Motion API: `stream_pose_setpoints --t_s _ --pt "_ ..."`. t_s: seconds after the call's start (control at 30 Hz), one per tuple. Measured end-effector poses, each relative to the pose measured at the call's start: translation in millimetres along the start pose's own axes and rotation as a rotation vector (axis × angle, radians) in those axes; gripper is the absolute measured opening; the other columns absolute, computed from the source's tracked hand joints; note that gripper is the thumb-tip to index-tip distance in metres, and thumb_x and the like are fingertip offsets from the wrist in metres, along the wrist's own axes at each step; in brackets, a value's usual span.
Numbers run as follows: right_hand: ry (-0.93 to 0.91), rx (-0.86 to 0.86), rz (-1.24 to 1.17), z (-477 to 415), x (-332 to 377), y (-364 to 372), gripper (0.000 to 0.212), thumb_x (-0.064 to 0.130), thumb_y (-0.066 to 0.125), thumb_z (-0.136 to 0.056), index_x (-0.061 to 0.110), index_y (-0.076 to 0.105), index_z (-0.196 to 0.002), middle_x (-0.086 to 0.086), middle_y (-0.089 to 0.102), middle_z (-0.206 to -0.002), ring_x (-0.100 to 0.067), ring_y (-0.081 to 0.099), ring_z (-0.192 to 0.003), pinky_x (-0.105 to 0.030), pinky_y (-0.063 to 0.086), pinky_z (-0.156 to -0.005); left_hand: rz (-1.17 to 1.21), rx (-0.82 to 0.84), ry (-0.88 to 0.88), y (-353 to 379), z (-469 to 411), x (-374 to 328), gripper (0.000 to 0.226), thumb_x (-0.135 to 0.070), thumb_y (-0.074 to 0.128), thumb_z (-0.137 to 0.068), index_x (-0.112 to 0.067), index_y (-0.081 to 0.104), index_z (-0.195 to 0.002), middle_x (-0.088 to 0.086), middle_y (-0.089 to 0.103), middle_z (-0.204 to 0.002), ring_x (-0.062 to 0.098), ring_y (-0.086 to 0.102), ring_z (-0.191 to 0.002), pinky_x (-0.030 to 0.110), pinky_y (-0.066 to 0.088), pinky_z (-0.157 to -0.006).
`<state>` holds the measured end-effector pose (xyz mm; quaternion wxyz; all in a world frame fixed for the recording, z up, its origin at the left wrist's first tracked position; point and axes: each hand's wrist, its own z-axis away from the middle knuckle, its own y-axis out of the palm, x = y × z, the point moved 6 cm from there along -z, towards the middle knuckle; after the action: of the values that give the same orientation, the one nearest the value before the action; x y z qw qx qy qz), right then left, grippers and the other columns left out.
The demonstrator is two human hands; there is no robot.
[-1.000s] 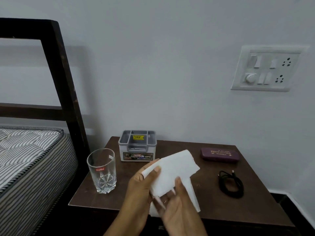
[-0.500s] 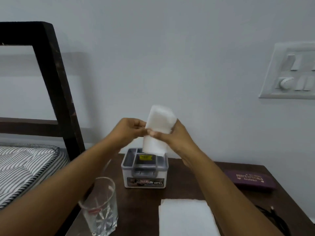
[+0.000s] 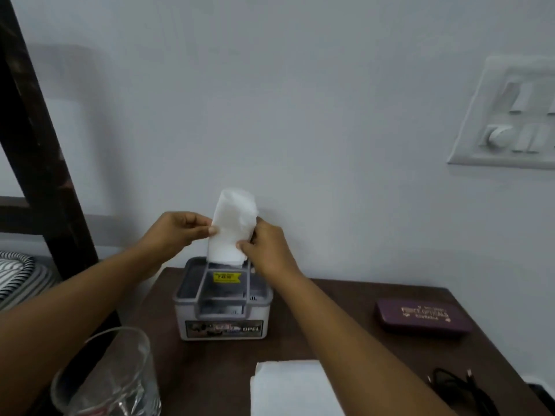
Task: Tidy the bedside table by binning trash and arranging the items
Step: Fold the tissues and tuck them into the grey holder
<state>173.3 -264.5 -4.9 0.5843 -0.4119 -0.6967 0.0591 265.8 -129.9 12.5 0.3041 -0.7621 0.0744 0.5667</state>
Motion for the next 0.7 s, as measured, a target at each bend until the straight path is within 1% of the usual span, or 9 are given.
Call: stream_pose_setpoints --t_s 0.07,0.13,0.23,0.3,0.4,0.47,0.5,0.6,0.7 --pt "0.003 0.039 0.076 -0.6 -3.0 -0.2 0.027 0.015 0.060 -0.082 0.010 0.056 -0.109 -0.013 0.065 -0.097 -0.033 0.064 -0.083 -0.047 0.056 -0.075 -0.010 0.030 0.002 4.0 0.9 -0.8 0.000 -0.016 0.070 -0.079 -0.015 0.069 -0.079 -0.016 0.068 -0.058 -0.003 0.060 -0.063 0.008 0.043 -0.058" --pt "0.013 0.093 0.133 1.1 -5.7 1.6 0.029 0.015 0.060 -0.082 0.010 0.056 -0.110 -0.016 0.065 -0.100 -0.037 0.063 -0.086 -0.048 0.054 -0.081 -0.013 0.062 0.007 9.1 2.2 1.2 0.001 -0.012 0.069 -0.080 -0.013 0.068 -0.079 -0.020 0.067 -0.054 -0.011 0.060 -0.055 0.000 0.040 -0.050" --pt "0.014 0.127 0.166 4.5 -4.9 0.7 0.029 0.016 0.060 -0.082 0.009 0.055 -0.109 -0.017 0.064 -0.101 -0.038 0.062 -0.090 -0.048 0.051 -0.085 0.003 0.102 -0.004 13.8 3.2 4.3 0.005 -0.008 0.068 -0.080 -0.010 0.067 -0.076 -0.018 0.067 -0.053 -0.011 0.060 -0.052 0.001 0.040 -0.048" --pt "0.005 0.120 0.192 4.0 -3.3 -2.9 0.029 0.016 0.058 -0.083 0.009 0.055 -0.111 -0.015 0.064 -0.100 -0.036 0.060 -0.092 -0.048 0.049 -0.088 -0.017 0.138 0.000 14.2 3.3 3.7 0.006 -0.006 0.069 -0.079 -0.010 0.066 -0.075 -0.017 0.069 -0.057 -0.008 0.063 -0.055 0.004 0.044 -0.053" --pt "-0.014 0.150 0.187 7.1 3.0 -3.4 0.047 0.018 0.064 -0.082 0.016 0.048 -0.126 -0.010 0.063 -0.111 -0.031 0.057 -0.103 -0.047 0.044 -0.095 -0.048 0.158 0.031 13.4 3.1 1.0 0.005 -0.003 0.070 -0.077 -0.008 0.067 -0.077 -0.018 0.071 -0.060 -0.006 0.066 -0.060 0.004 0.046 -0.056" --pt "-0.003 0.172 0.189 8.7 2.7 -1.9 0.063 0.022 0.070 -0.080 0.021 0.040 -0.136 -0.007 0.060 -0.119 -0.029 0.052 -0.111 -0.044 0.039 -0.099 -0.038 0.143 0.056 13.6 3.0 -1.6 0.009 0.000 0.067 -0.078 -0.009 0.066 -0.075 -0.021 0.068 -0.054 -0.009 0.064 -0.057 0.002 0.045 -0.054" --pt "0.007 0.181 0.203 9.9 1.6 -0.5 0.064 0.023 0.070 -0.080 0.022 0.039 -0.136 -0.007 0.059 -0.121 -0.029 0.049 -0.113 -0.040 0.036 -0.098 -0.042 0.142 0.071 14.6 3.1 -2.3 0.014 0.002 0.066 -0.078 -0.011 0.065 -0.074 -0.022 0.066 -0.051 -0.011 0.062 -0.055 0.001 0.044 -0.053" --pt "-0.033 0.199 0.263 10.8 1.3 2.9 0.044 0.021 0.063 -0.085 0.024 0.047 -0.126 -0.005 0.061 -0.115 -0.027 0.047 -0.108 -0.037 0.028 -0.089 -0.104 0.151 0.090 16.5 4.7 -1.1 0.031 0.005 0.065 -0.078 -0.024 0.067 -0.068 -0.026 0.063 -0.049 -0.013 0.061 -0.055 0.000 0.043 -0.054" --pt "-0.048 0.222 0.302 10.6 6.7 3.0 0.029 0.017 0.054 -0.087 0.027 0.055 -0.115 0.002 0.065 -0.108 -0.020 0.050 -0.096 -0.038 0.025 -0.088 -0.175 0.146 0.070 12.8 0.8 6.0 0.043 0.008 0.063 -0.078 -0.030 0.069 -0.060 -0.020 0.067 -0.053 0.002 0.064 -0.063 0.008 0.049 -0.060"
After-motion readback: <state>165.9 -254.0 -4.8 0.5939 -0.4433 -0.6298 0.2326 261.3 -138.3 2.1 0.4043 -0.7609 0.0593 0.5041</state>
